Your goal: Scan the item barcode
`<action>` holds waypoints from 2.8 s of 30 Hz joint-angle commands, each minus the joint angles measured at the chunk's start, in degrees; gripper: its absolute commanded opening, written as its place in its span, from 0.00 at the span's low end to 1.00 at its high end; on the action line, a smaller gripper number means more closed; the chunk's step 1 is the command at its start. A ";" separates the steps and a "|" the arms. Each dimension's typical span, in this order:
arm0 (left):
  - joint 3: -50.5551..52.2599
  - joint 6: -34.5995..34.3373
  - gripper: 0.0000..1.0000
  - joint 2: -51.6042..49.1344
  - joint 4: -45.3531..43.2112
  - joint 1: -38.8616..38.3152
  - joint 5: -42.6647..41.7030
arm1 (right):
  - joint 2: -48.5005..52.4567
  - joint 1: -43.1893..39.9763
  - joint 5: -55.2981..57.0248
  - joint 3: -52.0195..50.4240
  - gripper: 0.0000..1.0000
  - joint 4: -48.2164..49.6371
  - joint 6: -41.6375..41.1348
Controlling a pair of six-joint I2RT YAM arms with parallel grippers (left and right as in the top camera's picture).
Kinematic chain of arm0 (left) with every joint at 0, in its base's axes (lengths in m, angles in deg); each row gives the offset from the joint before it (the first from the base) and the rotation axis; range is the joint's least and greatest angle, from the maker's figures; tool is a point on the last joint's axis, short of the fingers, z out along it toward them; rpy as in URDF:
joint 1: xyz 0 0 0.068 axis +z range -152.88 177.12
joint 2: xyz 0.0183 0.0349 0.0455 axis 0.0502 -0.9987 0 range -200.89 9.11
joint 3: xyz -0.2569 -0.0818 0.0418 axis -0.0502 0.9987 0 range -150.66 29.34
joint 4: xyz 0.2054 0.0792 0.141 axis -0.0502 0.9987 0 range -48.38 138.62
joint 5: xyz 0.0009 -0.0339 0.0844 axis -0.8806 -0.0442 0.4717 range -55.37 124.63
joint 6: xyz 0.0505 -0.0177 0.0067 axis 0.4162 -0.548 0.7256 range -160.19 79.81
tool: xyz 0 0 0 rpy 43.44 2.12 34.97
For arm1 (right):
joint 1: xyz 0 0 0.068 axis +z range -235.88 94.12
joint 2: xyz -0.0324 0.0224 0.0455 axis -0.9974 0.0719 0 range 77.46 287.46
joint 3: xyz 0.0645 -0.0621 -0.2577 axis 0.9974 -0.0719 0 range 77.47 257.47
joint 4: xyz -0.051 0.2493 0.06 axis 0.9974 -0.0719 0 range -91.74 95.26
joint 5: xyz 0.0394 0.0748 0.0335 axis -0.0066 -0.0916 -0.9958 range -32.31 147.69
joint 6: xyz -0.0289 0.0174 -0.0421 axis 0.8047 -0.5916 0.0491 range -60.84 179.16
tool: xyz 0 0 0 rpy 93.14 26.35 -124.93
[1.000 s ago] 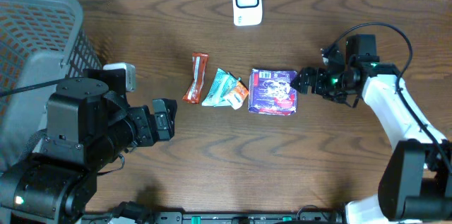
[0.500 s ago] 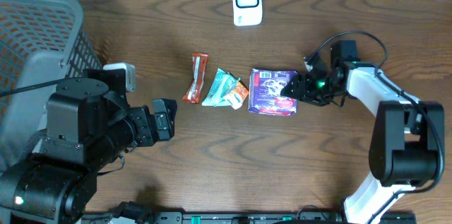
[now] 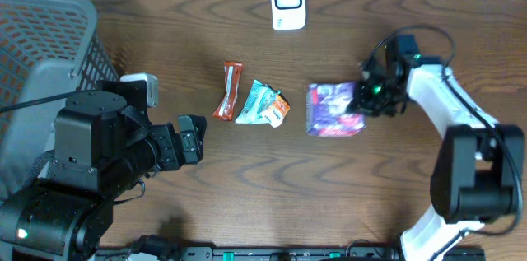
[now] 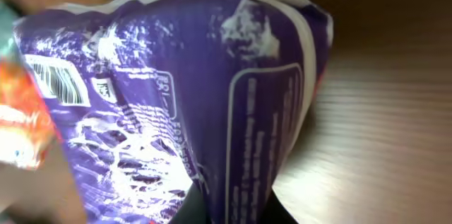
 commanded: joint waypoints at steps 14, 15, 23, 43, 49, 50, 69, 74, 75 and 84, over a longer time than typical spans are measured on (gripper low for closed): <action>-0.17 0.13 0.98 0.20 0.04 -0.17 0.55 | -6.29 7.45 67.06 2.10 0.01 -9.38 -28.26; -0.17 0.13 0.98 0.20 0.04 -0.17 0.55 | -5.09 7.52 67.14 1.49 0.01 -8.87 -28.26; -0.17 0.13 0.98 0.20 0.04 -0.17 0.55 | 1.55 10.93 65.37 1.42 0.09 -8.74 -28.26; -0.17 0.13 0.98 0.20 0.04 -0.17 0.55 | 4.07 26.16 45.81 12.04 0.99 -4.66 -18.29; -0.17 0.13 0.98 0.20 0.04 -0.17 0.55 | 4.07 21.09 38.16 26.29 0.99 -11.61 -12.00; -0.17 0.13 0.98 0.20 0.04 -0.17 0.55 | 4.07 19.37 35.19 28.06 0.99 -11.85 -9.09; -0.17 0.13 0.98 0.20 0.04 -0.17 0.55 | 5.53 -11.45 -7.76 15.43 0.93 -6.10 29.81; -0.17 0.13 0.98 0.20 0.04 -0.17 0.55 | 7.02 -13.14 -13.07 6.97 0.95 -0.50 30.05; -0.17 0.13 0.98 0.20 0.04 -0.17 0.55 | 7.32 -13.07 -13.35 5.86 0.94 0.09 30.05; -0.17 0.13 0.98 0.20 0.04 -0.17 0.55 | 11.85 -12.11 -15.02 -2.56 0.33 3.39 27.19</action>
